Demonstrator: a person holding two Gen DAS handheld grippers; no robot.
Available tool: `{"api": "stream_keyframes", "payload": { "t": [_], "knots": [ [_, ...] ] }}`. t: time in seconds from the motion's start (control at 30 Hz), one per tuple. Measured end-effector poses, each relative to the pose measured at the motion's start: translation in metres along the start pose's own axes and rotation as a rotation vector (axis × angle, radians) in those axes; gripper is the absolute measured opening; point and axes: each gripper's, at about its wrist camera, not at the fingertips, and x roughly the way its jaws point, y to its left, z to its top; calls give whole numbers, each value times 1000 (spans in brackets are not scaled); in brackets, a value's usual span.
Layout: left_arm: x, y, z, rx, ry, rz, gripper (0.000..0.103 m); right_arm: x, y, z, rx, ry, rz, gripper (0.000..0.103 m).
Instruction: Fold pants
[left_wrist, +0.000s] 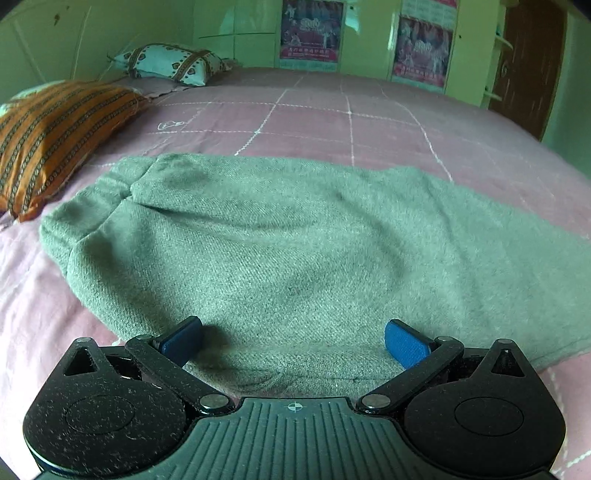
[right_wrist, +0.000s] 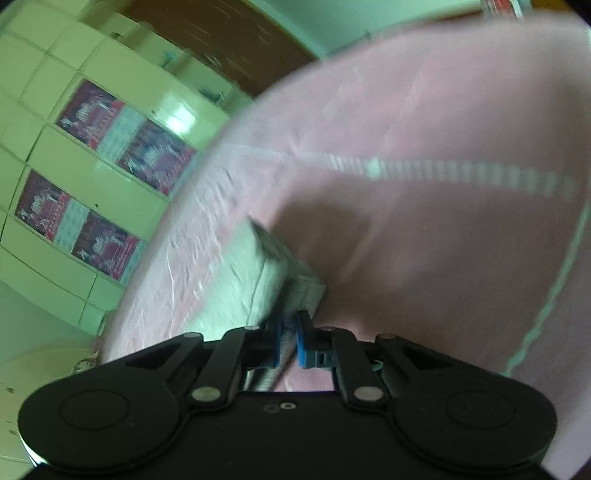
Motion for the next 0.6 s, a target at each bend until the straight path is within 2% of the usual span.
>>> {"api": "stream_keyframes", "payload": {
  "t": [0.07,0.13,0.2,0.23,0.27,0.3,0.4,0.5,0.57,0.6],
  "knots": [
    [0,1,1,-5,-2,-2,103,-11,-2,7,-39,-40,-80,0],
    [-3,4,3,-23,-22,-7,103,-9,-7,8,-104,6,-166,0],
    [-13,8,3,-44,-74,1,103,-16,0,5,-152,35,-71,0],
    [-20,9,2,-54,-100,22,103,-18,14,0,-187,45,-30,1],
    [-23,13,5,-59,-122,54,103,-16,28,-5,-231,56,-12,7],
    [-27,17,9,-63,-148,87,103,-11,45,-12,-277,78,20,7],
    [-33,39,24,-94,-182,182,103,19,108,-42,-409,177,134,7],
    [-28,69,38,-140,-188,222,101,60,187,-90,-544,311,284,10],
    [-18,92,49,-180,-168,241,76,91,247,-130,-649,399,379,13],
    [-10,105,54,-207,-147,240,72,104,273,-148,-698,431,411,15]
  ]
}}
